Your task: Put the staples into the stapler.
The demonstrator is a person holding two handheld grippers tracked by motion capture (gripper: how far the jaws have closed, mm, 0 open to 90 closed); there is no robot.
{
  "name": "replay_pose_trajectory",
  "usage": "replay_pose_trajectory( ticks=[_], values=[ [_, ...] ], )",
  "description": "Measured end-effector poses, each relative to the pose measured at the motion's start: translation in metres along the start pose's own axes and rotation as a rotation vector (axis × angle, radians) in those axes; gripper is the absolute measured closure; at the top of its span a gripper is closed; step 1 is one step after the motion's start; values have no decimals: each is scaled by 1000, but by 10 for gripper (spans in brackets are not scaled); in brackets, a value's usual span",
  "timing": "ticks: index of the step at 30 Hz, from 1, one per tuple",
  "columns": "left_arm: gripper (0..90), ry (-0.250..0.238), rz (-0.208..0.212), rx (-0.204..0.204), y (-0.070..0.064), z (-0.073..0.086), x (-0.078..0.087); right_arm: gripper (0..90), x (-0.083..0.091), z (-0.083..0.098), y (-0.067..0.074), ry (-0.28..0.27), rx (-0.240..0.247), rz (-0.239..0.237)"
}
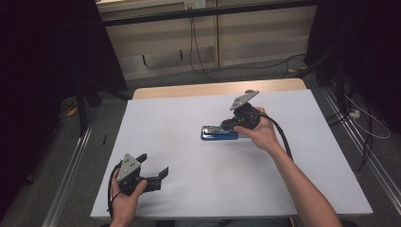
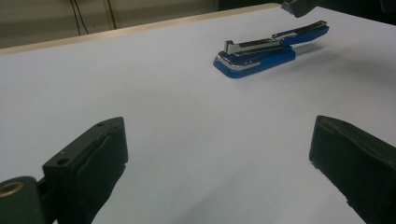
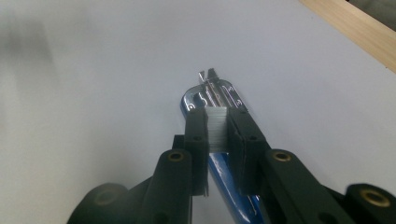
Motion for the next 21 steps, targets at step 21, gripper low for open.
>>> replay_pose_trajectory(
  ticks=[21],
  values=[
    [48, -8, 6, 9, -1, -1, 0, 790, -35, -3, 3, 35, 18, -40]
  ],
)
Point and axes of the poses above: each handheld gripper's, and its own axes: x roughly backward along the jaws, z roughly out of its underside, y roughly to its left, the point moved 9 cm from there along -x, roughly forward along the jaws, and after that the axes turned 11 degrees about -y, right-handed, at the moved point
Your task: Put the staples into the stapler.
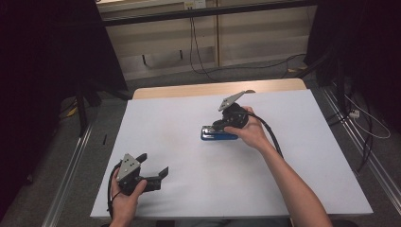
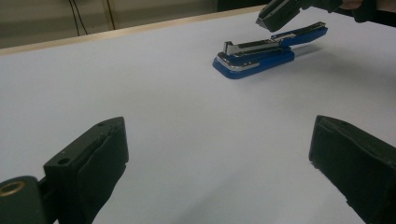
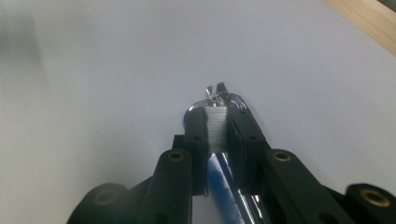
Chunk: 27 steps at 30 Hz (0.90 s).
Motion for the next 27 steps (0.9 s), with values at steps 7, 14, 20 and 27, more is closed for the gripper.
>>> replay_pose_trajectory(
  ticks=[7, 14, 20, 27],
  values=[
    [50, -3, 6, -3, -1, 0, 0, 790, -8, -6, -1, -6, 0, -14],
    [51, -1, 3, -5, 1, -1, 1, 790, -16, -9, -7, 9, 21, -3],
    [51, 0, 8, -5, 0, 0, 1, 790, -21, -10, -9, 24, 42, -6],
    [52, 0, 11, -2, -1, 0, 1, 790, -26, -8, -10, 58, 53, -26]
  ],
)
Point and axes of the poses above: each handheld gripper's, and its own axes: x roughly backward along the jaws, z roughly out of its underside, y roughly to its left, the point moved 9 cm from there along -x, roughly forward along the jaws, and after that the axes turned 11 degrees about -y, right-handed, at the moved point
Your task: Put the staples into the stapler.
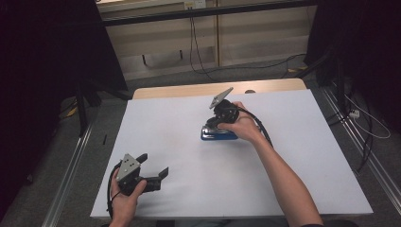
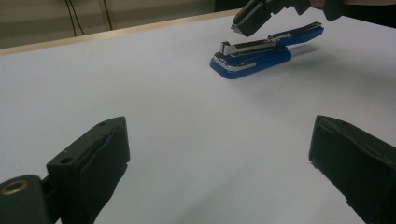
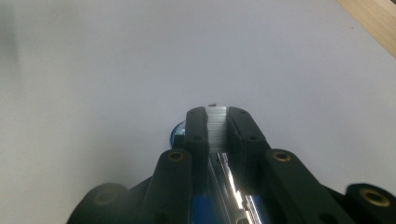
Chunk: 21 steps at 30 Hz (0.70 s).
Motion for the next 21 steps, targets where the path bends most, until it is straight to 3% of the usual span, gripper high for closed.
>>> replay_pose_trajectory(
  ticks=[8, 21],
  values=[
    [54, 1, 5, 2, -1, 0, 0, 790, -2, 0, -6, 1, 17, -4],
    [54, 8, 14, -5, -1, 1, 0, 790, -4, 6, -6, 14, 41, -60]
  ],
)
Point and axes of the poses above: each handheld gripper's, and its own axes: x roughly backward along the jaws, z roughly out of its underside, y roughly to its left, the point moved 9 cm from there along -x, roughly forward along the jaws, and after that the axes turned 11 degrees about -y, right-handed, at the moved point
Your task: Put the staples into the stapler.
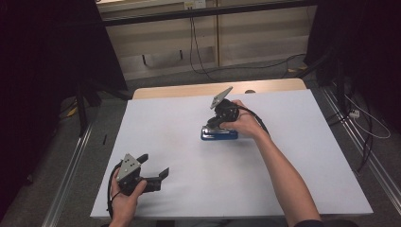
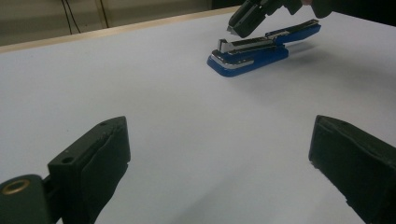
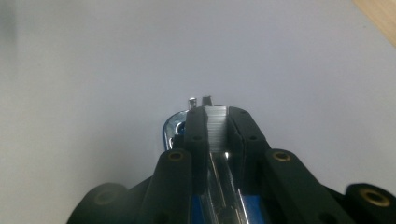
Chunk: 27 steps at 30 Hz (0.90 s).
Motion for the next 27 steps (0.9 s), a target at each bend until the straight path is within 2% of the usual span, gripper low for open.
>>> replay_pose_trajectory(
  ticks=[12, 23, 27],
  values=[
    [55, -1, 0, 2, 0, 0, 0, 790, -6, 2, 1, 21, 50, -18],
    [55, 3, 5, -3, -1, 0, 1, 791, -5, 5, 0, 38, 62, -27],
    [55, 3, 3, -4, -1, 0, 0, 790, -5, 6, -1, 51, 86, -15]
  ],
)
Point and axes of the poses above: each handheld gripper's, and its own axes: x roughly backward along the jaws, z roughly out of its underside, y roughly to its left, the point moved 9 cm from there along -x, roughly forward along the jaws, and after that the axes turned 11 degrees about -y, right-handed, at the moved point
